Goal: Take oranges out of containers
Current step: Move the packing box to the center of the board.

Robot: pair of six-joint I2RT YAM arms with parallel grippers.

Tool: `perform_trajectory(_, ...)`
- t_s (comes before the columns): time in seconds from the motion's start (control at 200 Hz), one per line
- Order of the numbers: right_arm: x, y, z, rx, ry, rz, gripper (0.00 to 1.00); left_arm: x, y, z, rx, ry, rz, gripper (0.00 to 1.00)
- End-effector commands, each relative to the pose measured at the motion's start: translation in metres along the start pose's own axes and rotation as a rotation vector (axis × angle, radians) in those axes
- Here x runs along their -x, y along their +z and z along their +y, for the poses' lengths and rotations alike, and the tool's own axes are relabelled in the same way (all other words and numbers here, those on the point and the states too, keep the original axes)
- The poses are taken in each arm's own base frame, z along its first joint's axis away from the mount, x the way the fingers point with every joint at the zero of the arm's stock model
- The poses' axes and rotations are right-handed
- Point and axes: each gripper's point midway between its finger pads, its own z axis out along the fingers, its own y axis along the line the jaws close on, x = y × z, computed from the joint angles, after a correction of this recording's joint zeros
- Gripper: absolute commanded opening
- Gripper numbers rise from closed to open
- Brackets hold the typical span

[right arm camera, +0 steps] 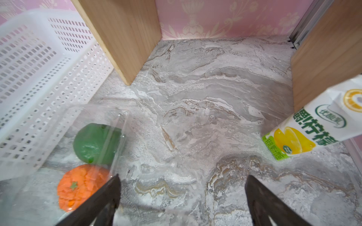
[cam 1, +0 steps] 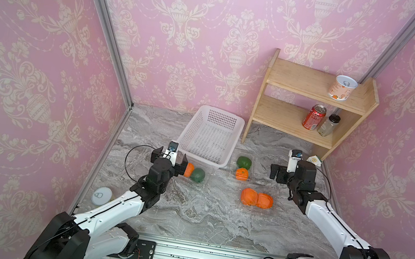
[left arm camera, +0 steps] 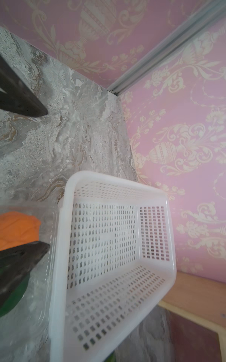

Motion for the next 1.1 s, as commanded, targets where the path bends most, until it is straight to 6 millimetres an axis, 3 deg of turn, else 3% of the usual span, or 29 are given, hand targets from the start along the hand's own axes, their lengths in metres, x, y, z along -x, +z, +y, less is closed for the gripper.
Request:
perform_trajectory(0.0,-0.025,-0.017,0.006,0.026,0.078,0.147,1.0,-0.014,-0.018,-0.016,0.003,0.118,0.079,0.99)
perform_trajectory(0.29,-0.075,-0.07,0.016,0.099,0.136,0.266,1.0,-0.016,-0.049,-0.111,-0.143,0.25,0.077,0.99)
perform_trajectory(0.595,-0.102,-0.083,0.022,0.133,0.238,0.305,1.0,-0.023,-0.057,-0.2,-0.312,0.197,0.109,0.99)
perform_trajectory(0.836,-0.111,-0.096,0.031,0.181,0.27,0.335,1.0,-0.035,-0.044,-0.234,-0.347,0.181,0.194,0.99)
perform_trajectory(0.896,-0.113,-0.098,0.032,0.189,0.289,0.331,1.0,-0.04,-0.039,-0.238,-0.334,0.183,0.207,0.97)
perform_trajectory(0.966,-0.115,-0.1,0.033,0.198,0.301,0.327,1.0,-0.043,-0.031,-0.238,-0.298,0.204,0.228,0.85)
perform_trajectory(1.096,-0.117,-0.103,0.032,0.196,0.309,0.306,1.0,-0.05,-0.01,-0.238,-0.273,0.19,0.302,0.84)
